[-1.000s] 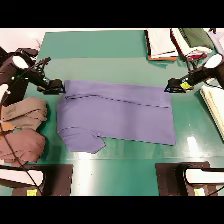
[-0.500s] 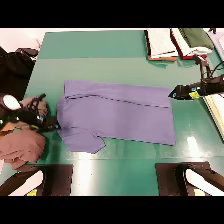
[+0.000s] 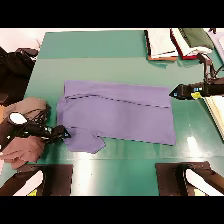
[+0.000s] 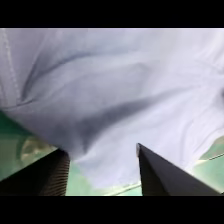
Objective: Fold the shirts.
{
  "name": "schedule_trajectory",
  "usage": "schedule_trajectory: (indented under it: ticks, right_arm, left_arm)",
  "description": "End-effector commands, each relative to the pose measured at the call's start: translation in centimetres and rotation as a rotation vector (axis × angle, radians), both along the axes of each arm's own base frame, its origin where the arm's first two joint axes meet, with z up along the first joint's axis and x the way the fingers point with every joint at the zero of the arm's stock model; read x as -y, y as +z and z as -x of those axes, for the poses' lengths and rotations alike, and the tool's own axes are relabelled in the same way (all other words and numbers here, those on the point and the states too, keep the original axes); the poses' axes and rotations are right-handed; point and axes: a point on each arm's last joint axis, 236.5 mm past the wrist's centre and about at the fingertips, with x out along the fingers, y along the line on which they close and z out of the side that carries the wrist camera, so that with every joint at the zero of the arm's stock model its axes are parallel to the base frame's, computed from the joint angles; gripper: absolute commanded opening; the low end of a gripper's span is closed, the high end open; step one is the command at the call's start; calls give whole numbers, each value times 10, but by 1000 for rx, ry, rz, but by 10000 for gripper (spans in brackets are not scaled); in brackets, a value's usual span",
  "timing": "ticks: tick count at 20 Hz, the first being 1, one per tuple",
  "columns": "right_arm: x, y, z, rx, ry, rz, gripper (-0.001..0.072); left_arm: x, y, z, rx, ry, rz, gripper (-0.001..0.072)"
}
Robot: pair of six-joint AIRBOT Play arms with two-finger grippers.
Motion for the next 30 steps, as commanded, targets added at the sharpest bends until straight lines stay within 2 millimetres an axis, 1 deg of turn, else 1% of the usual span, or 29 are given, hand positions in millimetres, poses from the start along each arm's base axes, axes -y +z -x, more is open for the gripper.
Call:
schedule_trajectory:
  ticks: [1,2,3,4,5,6,7,8,9,10,11,12,14,16,17,18,19,20,21,22,23,25,27,28,30]
  right_arm:
    - [0,-4,9,-37,16,8,380]
    - [5,-10,18,-76,21,25,380]
    - [11,-18,28,-122,15,28,381]
    - [20,-33,42,-190,-1,30,381]
    - [29,-50,60,-271,-23,18,380]
    - [40,-70,84,-369,-55,11,382]
    - [50,-89,104,-450,-94,-1,405]
    - [60,-108,125,-523,-145,-15,539]
    - [67,-123,142,-579,-195,-41,578]
    - [69,-136,157,-624,-250,-83,576]
    - [66,-145,168,-660,-286,-125,555]
    - [61,-152,176,-674,-296,-166,498]
    - [45,-161,181,-682,-302,-228,492]
    - [34,-170,183,-683,-280,-225,486]
    - [29,-172,184,-685,-257,-213,469]
    - [24,-173,184,-681,-222,-196,429]
    - [20,-173,181,-669,-192,-177,412]
    - [17,-172,177,-653,-160,-154,257]
    - [15,-169,172,-636,-136,-139,147]
    - [13,-164,167,-622,-108,-126,64]
    - [13,-158,163,-611,-82,-110,19]
    - [13,-144,158,-605,-34,-83,19]
    - [21,-130,161,-600,4,-29,18]
    - [25,-123,162,-579,8,-3,18]
    - [35,-107,167,-535,0,44,18]
  left_arm:
    - [4,1,-3,22,3,19,66]
    - [4,5,-6,35,-18,20,23]
    - [4,12,-10,53,-34,21,23]
    - [4,22,-17,93,-46,16,23]
    - [2,34,-26,143,-44,7,23]
    - [1,47,-35,198,-42,-3,22]
    - [0,60,-42,247,-43,-12,23]
    - [-1,70,-46,278,-45,-17,23]
    - [-1,74,-48,291,-48,-18,23]
    - [-1,76,-49,296,-48,-19,23]
    - [-1,76,-49,296,-47,-19,23]
    - [-2,76,-50,302,-43,-21,23]
    - [-3,76,-53,313,-36,-26,23]
    - [-3,76,-54,314,-35,-27,23]
    - [-3,76,-54,315,-34,-27,23]
    - [-3,77,-54,316,-34,-27,23]
    - [-3,76,-54,316,-34,-28,23]
    - [-3,76,-52,309,-40,-26,23]
    - [-3,75,-47,293,-59,-28,23]
    - [-3,73,-40,269,-86,-35,22]
    - [-5,73,-32,246,-112,-46,22]
    - [-4,79,-21,235,-143,-50,21]
    - [-9,93,-10,267,-138,-87,21]
    - [-11,100,1,271,-138,-105,21]
    - [-7,111,25,248,-141,-100,21]
